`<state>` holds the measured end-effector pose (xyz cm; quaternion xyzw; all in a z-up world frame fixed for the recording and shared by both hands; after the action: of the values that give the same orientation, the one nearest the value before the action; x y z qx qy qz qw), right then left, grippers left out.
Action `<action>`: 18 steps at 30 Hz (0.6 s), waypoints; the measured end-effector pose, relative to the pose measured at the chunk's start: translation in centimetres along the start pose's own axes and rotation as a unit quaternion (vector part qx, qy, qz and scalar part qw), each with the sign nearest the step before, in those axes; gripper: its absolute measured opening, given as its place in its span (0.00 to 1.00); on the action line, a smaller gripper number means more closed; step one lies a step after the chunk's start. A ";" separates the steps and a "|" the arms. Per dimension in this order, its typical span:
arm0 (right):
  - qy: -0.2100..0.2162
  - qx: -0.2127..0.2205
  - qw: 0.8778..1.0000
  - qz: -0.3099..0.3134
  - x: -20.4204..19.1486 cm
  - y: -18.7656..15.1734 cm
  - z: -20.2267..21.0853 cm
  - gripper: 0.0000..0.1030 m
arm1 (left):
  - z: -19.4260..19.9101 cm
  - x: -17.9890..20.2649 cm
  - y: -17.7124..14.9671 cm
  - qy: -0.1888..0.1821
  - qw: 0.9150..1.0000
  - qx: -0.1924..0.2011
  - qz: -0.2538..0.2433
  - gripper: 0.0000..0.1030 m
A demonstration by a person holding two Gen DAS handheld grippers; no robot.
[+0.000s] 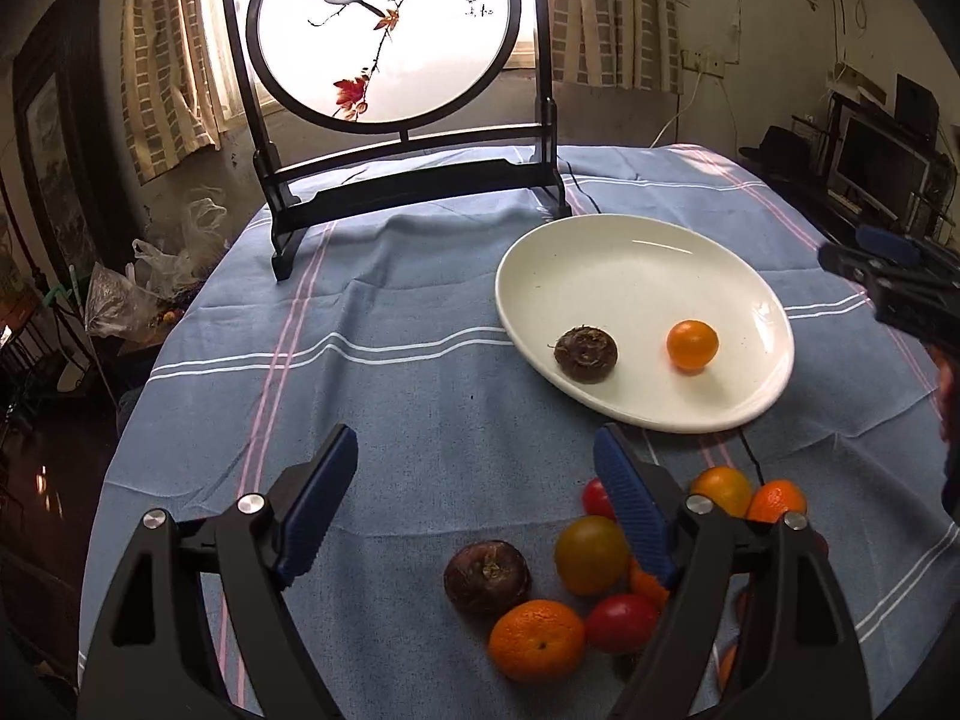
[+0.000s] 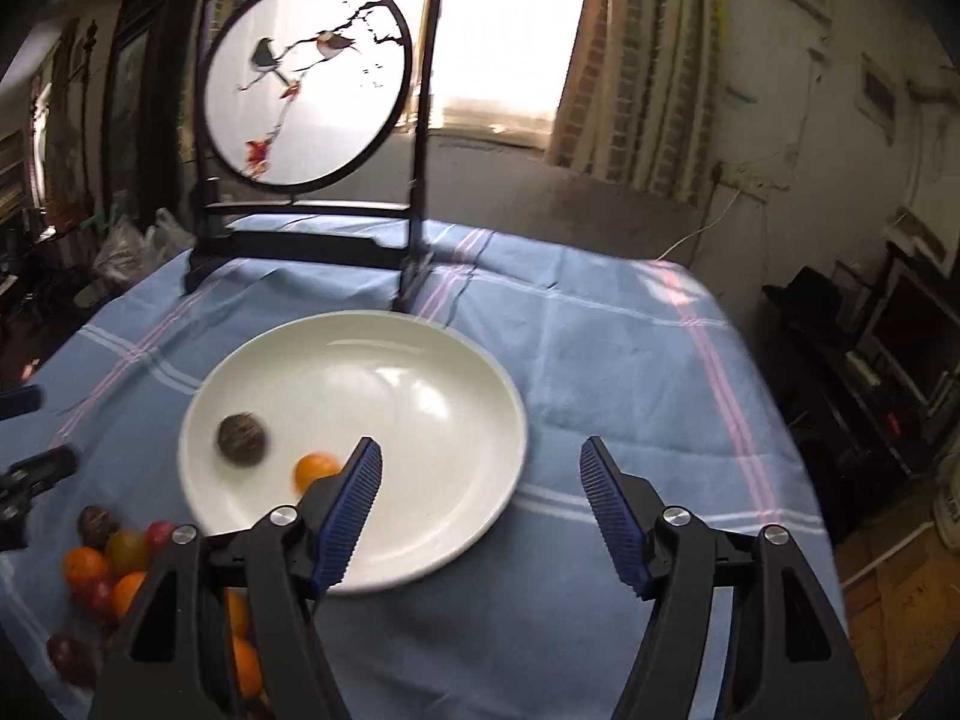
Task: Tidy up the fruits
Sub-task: 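Lift both open tools away from the plate toward the fruit pile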
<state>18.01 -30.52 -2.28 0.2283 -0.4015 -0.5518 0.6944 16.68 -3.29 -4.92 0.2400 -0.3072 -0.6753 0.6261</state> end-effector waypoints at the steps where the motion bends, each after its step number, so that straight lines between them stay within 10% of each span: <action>1: -0.022 -0.002 1.000 -0.004 0.7 0.7 -1.6 0.73 | 0.1 0.0 0.0 -0.002 1.000 0.002 -0.001 0.78; 11: -0.049 -0.092 0.990 -0.091 4.9 1.8 -15.7 0.73 | -0.3 -1.6 1.0 -0.006 1.000 0.018 0.003 0.80; 18: 0.070 -0.083 0.986 -0.126 3.0 0.0 -9.4 0.74 | 2.2 -2.9 -1.1 -0.014 0.999 0.030 -0.010 0.80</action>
<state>25.81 -34.53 -6.78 0.2567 -0.2721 -0.6492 0.6623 14.66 -0.09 -4.36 0.2524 -0.3334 -0.6751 0.6077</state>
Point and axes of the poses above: each gripper's, at about its wrist camera, not at the fingertips, and z roughly against the way its jaws point, x to its right, y to its top, the point moved 4 cm from there along -z, roughly the way its jaws point, and after that the axes turned 11 degrees about z, right-handed, at the moved point
